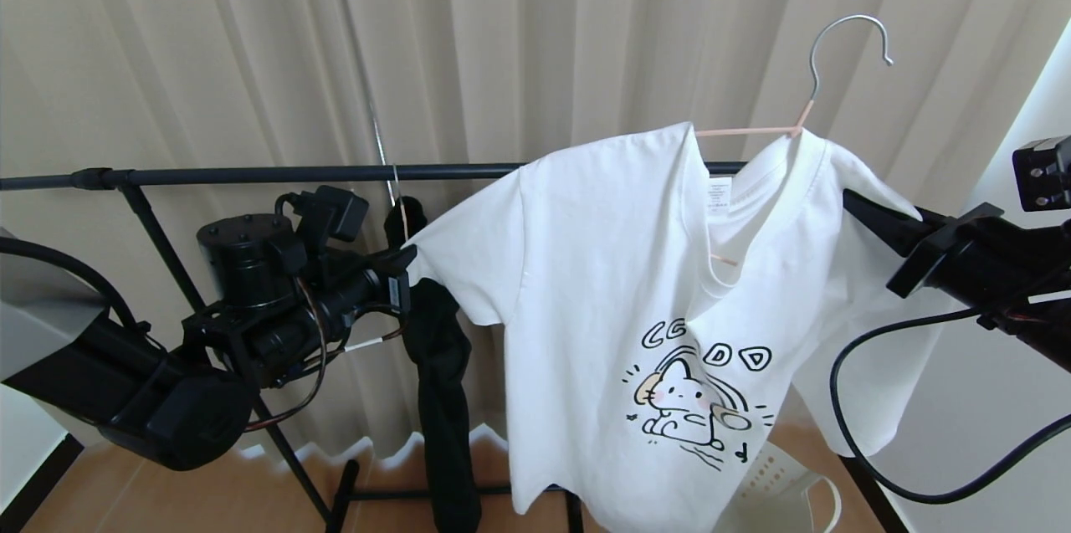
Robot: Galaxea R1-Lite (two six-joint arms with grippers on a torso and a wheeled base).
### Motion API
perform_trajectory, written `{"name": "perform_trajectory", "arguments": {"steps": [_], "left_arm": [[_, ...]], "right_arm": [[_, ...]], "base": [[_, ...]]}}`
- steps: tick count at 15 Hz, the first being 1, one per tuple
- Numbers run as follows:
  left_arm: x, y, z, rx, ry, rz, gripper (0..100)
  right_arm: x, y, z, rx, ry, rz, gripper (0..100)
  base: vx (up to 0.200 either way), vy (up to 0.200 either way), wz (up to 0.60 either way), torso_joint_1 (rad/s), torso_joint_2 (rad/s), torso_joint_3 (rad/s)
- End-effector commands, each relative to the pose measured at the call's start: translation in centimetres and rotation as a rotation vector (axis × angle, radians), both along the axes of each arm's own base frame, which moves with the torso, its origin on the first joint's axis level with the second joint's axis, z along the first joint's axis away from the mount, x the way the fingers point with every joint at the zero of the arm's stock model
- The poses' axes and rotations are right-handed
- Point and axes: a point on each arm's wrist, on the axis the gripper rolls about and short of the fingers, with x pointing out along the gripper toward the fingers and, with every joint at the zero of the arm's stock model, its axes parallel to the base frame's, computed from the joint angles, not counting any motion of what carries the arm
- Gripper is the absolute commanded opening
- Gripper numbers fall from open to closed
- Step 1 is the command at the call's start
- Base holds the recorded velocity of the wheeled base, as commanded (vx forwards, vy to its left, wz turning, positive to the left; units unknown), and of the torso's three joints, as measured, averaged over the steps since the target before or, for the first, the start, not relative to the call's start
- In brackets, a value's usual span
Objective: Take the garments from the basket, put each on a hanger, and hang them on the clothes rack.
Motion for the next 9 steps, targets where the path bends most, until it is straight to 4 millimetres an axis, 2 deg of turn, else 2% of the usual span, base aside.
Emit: {"name": "perform_trajectory", "arguments": {"steps": [1,9], "left_arm": [[0.01,0.11,0.07,-0.001,-0.002,0.003,0],[0.08,0.41,0.03,-0.001,-0.001,0.011,0]], "right_arm": [[0.07,-0.12,0.05,0.0,-0.002,-0.004,0],[0.05,-0.34,0.14,0.016,0.002,-0.001,0]], "base": [[0.0,0.0,0.0,0.0,0.0,0.0],[0.0,0.0,0.0,0.0,0.0,0.0]]}}
